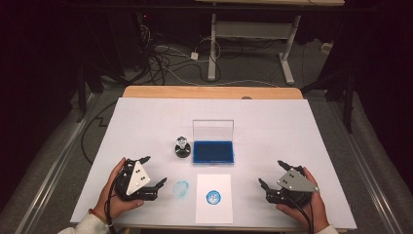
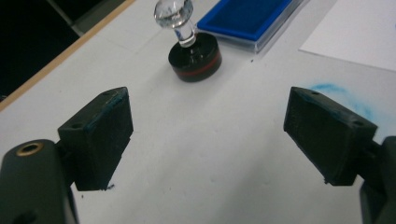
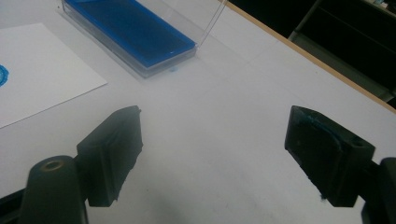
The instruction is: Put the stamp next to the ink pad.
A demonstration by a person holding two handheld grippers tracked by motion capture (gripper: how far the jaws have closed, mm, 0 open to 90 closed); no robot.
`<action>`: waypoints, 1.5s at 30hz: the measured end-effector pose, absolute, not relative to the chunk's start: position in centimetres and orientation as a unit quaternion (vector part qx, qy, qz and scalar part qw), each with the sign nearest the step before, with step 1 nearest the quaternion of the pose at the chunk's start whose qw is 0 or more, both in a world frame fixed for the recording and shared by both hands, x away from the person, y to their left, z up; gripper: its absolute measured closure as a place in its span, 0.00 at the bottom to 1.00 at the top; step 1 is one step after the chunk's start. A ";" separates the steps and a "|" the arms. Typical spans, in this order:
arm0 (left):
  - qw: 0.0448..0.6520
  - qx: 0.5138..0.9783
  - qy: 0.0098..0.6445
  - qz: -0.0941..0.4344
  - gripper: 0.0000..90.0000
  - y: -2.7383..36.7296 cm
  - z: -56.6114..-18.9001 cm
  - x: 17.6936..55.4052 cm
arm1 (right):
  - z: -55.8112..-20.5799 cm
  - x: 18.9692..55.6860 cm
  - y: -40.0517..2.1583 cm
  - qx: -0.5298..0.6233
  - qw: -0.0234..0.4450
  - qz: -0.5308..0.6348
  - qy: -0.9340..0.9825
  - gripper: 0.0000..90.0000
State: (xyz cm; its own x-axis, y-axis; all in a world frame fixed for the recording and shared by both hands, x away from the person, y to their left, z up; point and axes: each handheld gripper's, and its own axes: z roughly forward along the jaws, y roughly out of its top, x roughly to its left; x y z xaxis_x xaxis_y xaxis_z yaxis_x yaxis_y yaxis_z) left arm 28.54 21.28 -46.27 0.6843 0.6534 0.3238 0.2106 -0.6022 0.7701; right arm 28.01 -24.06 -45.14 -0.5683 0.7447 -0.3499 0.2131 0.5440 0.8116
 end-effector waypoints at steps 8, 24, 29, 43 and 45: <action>0.344 0.853 0.272 0.283 0.17 22.7 -47.6 27.9 | -45.2 28.0 -24.3 0.305 0.359 0.371 0.800 0.21; 0.331 0.862 0.267 0.277 0.17 22.5 -48.1 27.4 | -45.2 28.0 -24.5 0.306 0.359 0.370 0.800 0.21; 0.329 0.863 0.263 0.280 0.17 22.4 -48.1 27.1 | -45.1 27.9 -24.4 0.304 0.361 0.368 0.801 0.21; 0.328 0.860 0.265 0.286 0.17 22.5 -47.9 27.3 | -45.3 28.0 -24.3 0.305 0.357 0.365 0.804 0.21; 0.328 0.860 0.265 0.288 0.17 22.5 -47.9 27.3 | -45.3 27.9 -24.3 0.302 0.358 0.366 0.804 0.21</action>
State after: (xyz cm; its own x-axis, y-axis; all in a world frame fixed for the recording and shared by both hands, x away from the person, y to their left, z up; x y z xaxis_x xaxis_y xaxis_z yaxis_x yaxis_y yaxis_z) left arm 27.29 22.50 -47.87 0.6938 0.6447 0.3210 0.2671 -0.6442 0.7167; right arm 27.95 -24.26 -45.27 -0.5607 0.7481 -0.3549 0.2239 0.5496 0.8049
